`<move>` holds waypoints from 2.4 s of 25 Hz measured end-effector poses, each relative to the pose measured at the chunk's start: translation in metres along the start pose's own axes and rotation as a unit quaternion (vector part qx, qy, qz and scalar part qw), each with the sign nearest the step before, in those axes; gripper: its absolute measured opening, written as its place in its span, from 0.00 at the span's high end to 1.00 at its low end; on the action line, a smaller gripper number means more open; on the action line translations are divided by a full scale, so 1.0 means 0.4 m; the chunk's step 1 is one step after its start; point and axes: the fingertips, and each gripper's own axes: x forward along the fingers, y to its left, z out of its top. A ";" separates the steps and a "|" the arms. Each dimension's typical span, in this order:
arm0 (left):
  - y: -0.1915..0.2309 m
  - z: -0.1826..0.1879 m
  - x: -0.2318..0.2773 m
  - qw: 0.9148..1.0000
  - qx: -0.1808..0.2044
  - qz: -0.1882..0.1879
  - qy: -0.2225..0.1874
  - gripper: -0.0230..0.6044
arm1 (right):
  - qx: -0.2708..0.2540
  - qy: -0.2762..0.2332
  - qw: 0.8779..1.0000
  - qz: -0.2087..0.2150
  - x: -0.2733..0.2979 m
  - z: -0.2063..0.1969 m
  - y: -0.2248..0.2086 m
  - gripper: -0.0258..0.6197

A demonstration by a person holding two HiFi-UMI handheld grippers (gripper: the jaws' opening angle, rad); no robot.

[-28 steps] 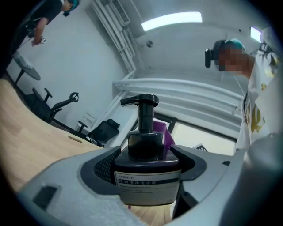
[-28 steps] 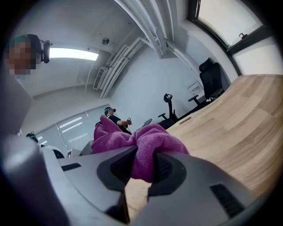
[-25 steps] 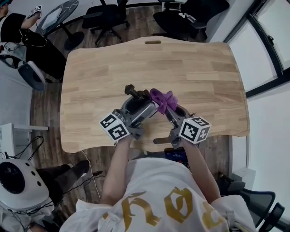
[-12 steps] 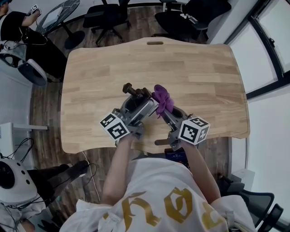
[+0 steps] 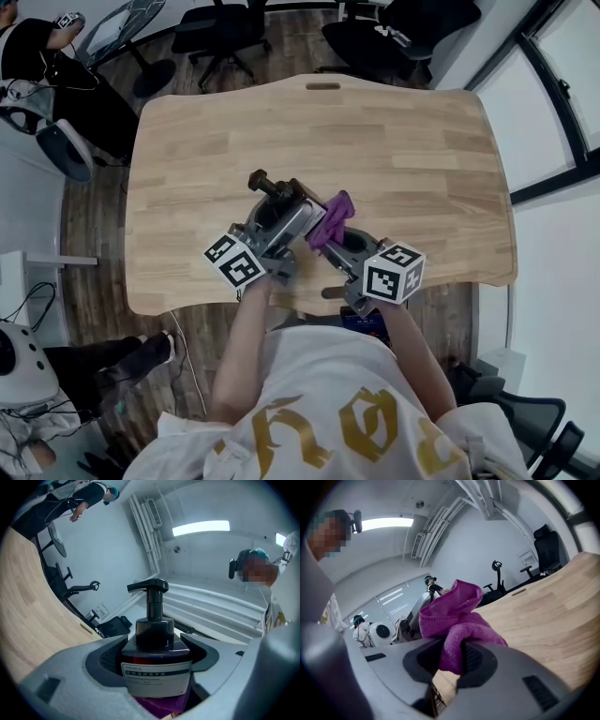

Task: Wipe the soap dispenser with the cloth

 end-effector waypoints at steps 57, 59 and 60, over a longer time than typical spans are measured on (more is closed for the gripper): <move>-0.008 -0.045 -0.015 0.998 0.020 -0.016 0.057 0.39 | -0.009 -0.130 0.991 0.028 -0.086 0.117 0.008 0.87; 0.014 -0.053 -0.025 0.998 0.021 0.000 0.061 0.39 | -0.001 -0.147 0.988 0.043 -0.095 0.129 0.019 0.87; 0.024 -0.058 -0.032 0.998 0.021 0.009 0.064 0.39 | 0.001 -0.155 0.987 0.045 -0.100 0.135 0.020 0.87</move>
